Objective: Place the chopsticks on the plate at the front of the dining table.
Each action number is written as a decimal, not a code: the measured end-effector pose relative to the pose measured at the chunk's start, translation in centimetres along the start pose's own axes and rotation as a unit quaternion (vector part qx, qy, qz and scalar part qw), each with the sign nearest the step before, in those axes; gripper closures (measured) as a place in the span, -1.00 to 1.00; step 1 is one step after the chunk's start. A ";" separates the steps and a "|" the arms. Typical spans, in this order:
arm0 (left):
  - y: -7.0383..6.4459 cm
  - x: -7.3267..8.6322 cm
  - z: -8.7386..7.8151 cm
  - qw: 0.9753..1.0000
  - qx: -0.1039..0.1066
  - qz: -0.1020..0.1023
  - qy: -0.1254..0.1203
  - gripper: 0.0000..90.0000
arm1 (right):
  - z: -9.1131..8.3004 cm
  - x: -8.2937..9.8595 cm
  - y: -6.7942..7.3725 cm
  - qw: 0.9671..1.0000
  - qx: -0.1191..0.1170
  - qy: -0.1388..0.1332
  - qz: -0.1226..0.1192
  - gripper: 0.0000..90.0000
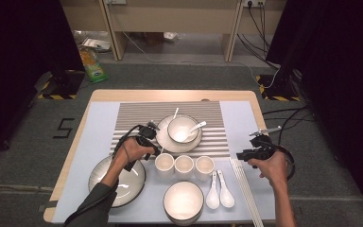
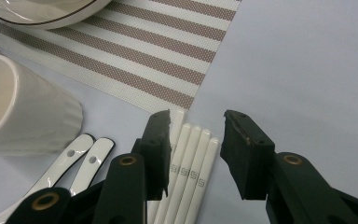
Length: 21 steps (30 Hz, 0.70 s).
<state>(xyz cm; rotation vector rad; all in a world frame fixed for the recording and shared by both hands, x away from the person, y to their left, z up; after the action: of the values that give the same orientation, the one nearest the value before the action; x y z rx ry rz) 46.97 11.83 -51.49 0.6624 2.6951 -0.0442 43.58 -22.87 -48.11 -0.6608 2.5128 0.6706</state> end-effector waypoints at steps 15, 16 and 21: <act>-1.0 -0.8 -0.1 1.000 0.008 0.010 0.001 0.38 | -0.1 0.0 0.0 1.000 -0.001 -0.002 0.004 0.36; -1.0 -0.8 -0.2 1.000 0.007 0.010 0.001 0.38 | -0.1 0.0 -0.1 1.000 -0.001 -0.002 0.003 0.36; -0.9 -0.9 -0.3 1.000 0.005 0.012 0.000 0.34 | -0.4 0.1 -0.2 1.000 -0.002 -0.004 0.004 0.36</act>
<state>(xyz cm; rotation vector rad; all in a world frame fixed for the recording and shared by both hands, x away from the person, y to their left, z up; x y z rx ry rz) 47.20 10.65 -50.89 0.6965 2.6880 -0.0524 43.51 -23.25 -47.93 -0.6480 2.5080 0.6790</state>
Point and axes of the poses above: each handheld gripper's, and its own axes: z roughly forward along the jaws, x roughly out of its underside, y roughly to its left, the point moved 7 cm from there along z, roughly forward along the jaws, and after that the axes turned 12 degrees about -x, right-handed, at the moved point
